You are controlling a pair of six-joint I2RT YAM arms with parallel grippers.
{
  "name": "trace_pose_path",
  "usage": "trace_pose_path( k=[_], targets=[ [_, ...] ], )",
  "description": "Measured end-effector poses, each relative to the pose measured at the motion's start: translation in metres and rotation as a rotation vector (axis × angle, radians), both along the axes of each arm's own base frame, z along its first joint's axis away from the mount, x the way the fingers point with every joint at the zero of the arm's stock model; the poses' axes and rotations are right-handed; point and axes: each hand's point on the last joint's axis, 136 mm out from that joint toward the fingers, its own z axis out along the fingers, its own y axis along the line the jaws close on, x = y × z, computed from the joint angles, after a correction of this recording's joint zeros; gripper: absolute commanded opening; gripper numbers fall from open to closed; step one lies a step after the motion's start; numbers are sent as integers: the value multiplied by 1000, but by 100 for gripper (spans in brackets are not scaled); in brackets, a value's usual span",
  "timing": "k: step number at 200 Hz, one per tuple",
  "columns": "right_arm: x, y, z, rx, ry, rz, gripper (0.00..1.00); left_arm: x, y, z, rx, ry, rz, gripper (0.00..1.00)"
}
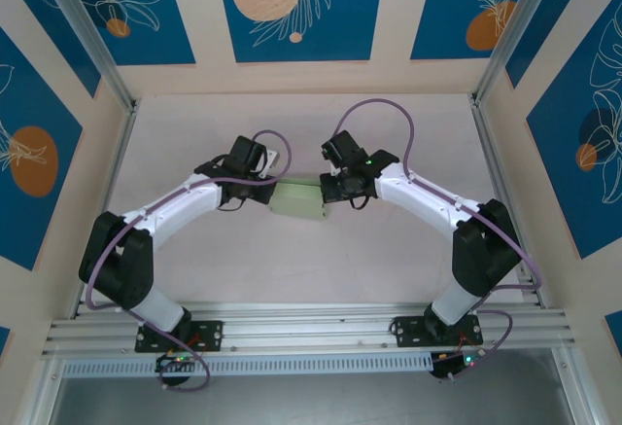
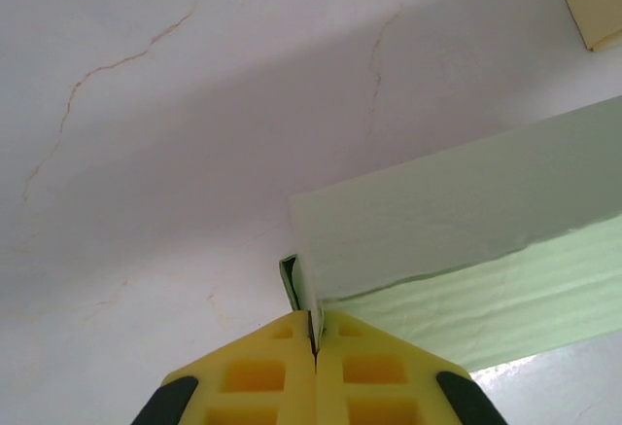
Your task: Fold the paper box
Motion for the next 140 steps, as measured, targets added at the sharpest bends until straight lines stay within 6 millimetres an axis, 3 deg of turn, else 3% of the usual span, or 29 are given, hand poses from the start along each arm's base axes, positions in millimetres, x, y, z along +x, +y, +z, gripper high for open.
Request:
trace_pose_path(
  k=[73,140],
  targets=[
    [2,7,9,149,74,-13,3,2,2,0,23,-14,12,0],
    [12,17,46,464,119,-20,2,0,3,-11,54,9,11,0]
  ],
)
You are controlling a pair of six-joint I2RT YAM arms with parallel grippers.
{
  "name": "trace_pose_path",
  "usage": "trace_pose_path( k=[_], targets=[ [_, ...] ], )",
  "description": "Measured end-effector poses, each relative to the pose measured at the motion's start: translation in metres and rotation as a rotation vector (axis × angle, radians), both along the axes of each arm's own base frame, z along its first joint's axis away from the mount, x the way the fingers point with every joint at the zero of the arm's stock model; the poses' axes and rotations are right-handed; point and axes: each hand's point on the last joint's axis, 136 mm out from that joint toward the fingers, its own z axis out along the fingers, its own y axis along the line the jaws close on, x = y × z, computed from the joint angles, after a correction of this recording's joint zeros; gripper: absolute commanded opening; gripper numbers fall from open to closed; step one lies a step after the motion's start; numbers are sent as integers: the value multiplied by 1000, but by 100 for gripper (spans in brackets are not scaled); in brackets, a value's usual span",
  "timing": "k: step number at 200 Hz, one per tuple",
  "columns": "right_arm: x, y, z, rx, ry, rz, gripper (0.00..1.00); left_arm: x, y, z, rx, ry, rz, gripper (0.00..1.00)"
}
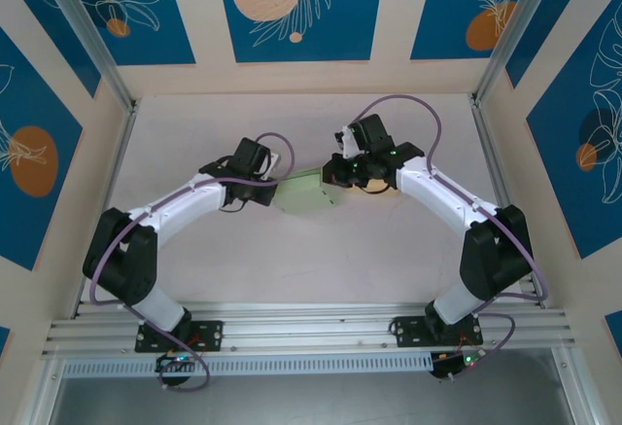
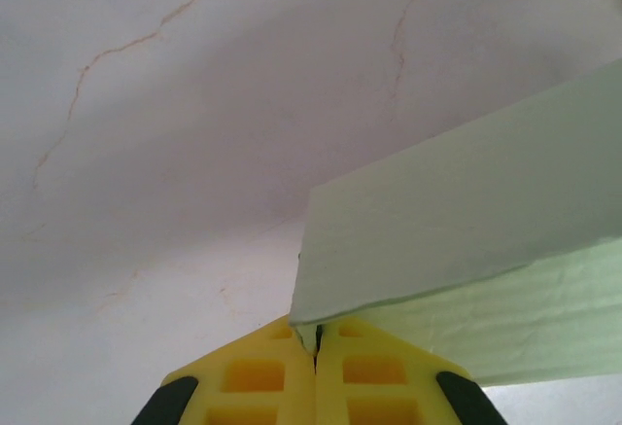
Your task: Fold the paper box
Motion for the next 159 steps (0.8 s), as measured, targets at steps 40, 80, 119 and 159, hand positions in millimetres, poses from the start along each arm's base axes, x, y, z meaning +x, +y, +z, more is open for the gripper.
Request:
trace_pose_path(
  k=[40,80,119,159],
  targets=[
    [-2,0,-3,25,24,1,1,-1,0,-1,3,4,1,0],
    [-8,-6,-21,1,60,-10,1,-2,-2,2,-17,9,8,0],
    [-10,-18,-40,-63,71,-51,1,-10,-8,10,-82,20,-2,8],
    [-13,-29,-52,-115,77,-79,1,-23,-14,11,-150,50,-15,31]
  ],
)
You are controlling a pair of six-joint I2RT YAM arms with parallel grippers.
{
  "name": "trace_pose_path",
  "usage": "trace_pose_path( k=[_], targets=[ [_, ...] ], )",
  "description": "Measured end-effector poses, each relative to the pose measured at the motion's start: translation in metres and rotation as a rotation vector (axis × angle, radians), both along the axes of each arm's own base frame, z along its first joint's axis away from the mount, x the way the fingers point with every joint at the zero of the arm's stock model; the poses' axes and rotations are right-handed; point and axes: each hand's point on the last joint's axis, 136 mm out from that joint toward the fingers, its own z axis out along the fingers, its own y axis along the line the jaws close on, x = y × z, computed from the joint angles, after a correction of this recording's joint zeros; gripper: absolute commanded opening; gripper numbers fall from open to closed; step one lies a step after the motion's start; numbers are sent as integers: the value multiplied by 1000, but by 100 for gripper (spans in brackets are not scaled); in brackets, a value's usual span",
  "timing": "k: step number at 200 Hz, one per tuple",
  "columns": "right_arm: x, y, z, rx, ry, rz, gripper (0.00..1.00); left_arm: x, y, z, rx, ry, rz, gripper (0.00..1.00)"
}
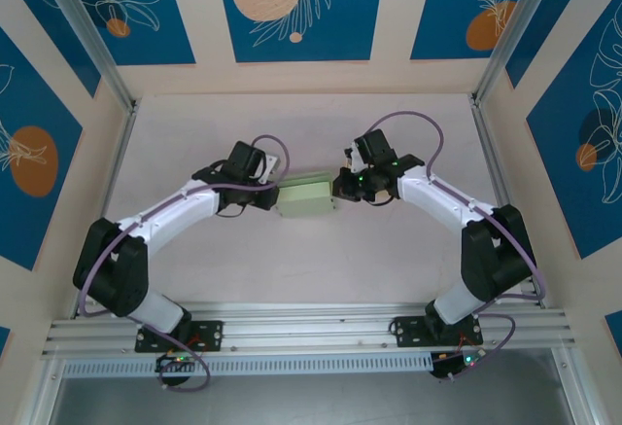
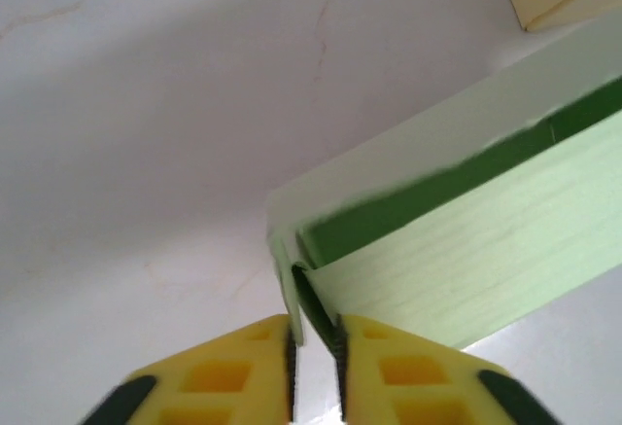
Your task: Fold the paper box
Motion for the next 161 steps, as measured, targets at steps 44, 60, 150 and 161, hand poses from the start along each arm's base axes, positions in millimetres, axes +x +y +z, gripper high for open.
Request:
trace_pose_path(
  k=[44,60,150,161],
  targets=[
    [3,-5,2,-24,-30,-9,1,-12,1,1,-45,15,7,50],
    [3,-4,2,-23,-31,-8,2,-14,-1,10,-80,-4,5,54],
    [3,-4,0,-24,-39,-3,2,2,5,48,-175,-131,66,58],
    [3,-4,0,-26,-43,3,4,10,13,44,-182,-134,100,58]
  ],
)
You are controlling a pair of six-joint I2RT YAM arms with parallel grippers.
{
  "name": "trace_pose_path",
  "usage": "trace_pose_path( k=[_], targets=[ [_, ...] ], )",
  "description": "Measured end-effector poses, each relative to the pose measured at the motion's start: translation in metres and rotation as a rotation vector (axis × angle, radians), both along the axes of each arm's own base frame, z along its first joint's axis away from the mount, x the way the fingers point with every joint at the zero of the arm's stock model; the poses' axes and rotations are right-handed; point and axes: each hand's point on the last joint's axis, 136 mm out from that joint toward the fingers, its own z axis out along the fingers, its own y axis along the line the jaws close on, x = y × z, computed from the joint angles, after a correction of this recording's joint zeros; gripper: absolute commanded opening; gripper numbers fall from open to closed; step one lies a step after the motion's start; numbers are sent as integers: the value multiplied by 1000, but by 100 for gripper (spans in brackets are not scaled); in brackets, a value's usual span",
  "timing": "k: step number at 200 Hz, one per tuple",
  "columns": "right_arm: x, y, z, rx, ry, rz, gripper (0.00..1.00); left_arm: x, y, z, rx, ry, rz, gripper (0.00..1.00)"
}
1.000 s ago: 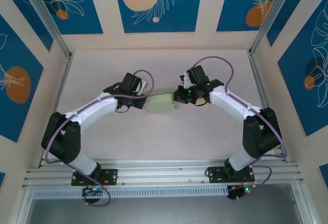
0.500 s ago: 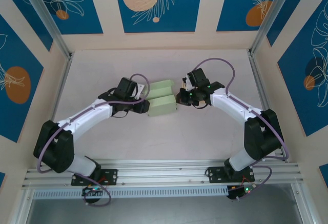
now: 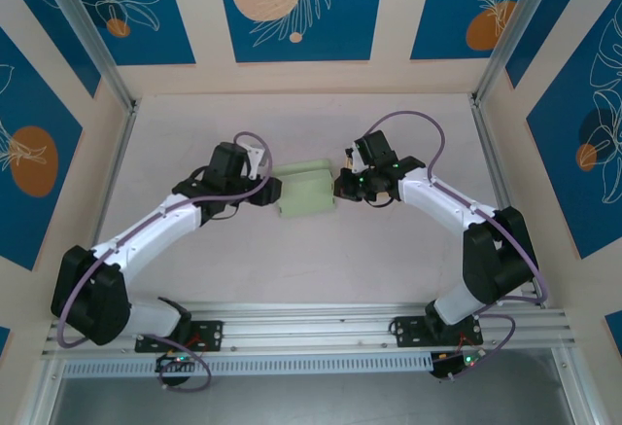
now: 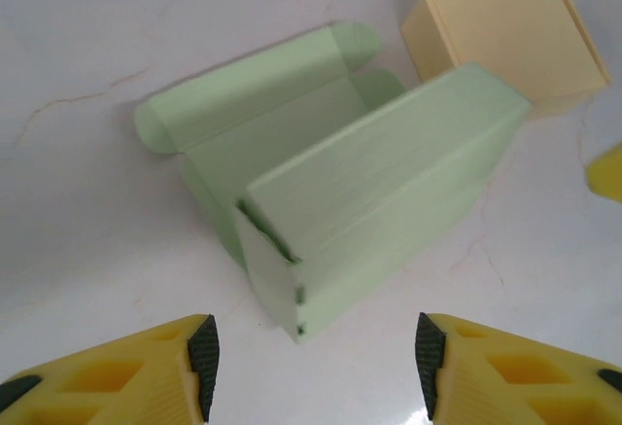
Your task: Fold the paper box
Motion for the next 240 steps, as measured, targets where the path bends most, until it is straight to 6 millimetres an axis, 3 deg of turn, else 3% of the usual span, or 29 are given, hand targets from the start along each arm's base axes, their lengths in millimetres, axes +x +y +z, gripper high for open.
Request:
trace_pose_path(
  k=[28,42,53,83,123,143,171,197,240],
  targets=[
    [1,1,2,-4,-11,10,12,25,16,-10,-27,8,79,59],
    [5,2,6,-9,-27,14,25,31,15,-17,-41,24,87,68],
    [11,4,9,-15,-44,12,28,37,13,-23,-36,31,87,73],
    [26,8,17,-31,-80,10,35,63,16,-38,-31,59,120,70],
    [29,9,8,-59,-66,6,37,115,45,-74,-79,142,206,62],
    [28,9,7,-67,-63,6,38,121,47,-95,-119,199,219,60],
    [28,7,6,-79,-65,-1,39,121,33,-114,-196,264,203,60],
    [29,7,6,-85,-69,-4,39,124,22,-109,-262,264,186,60],
    [29,6,7,-84,-71,-5,39,127,11,-107,-311,261,170,50]
  ],
)
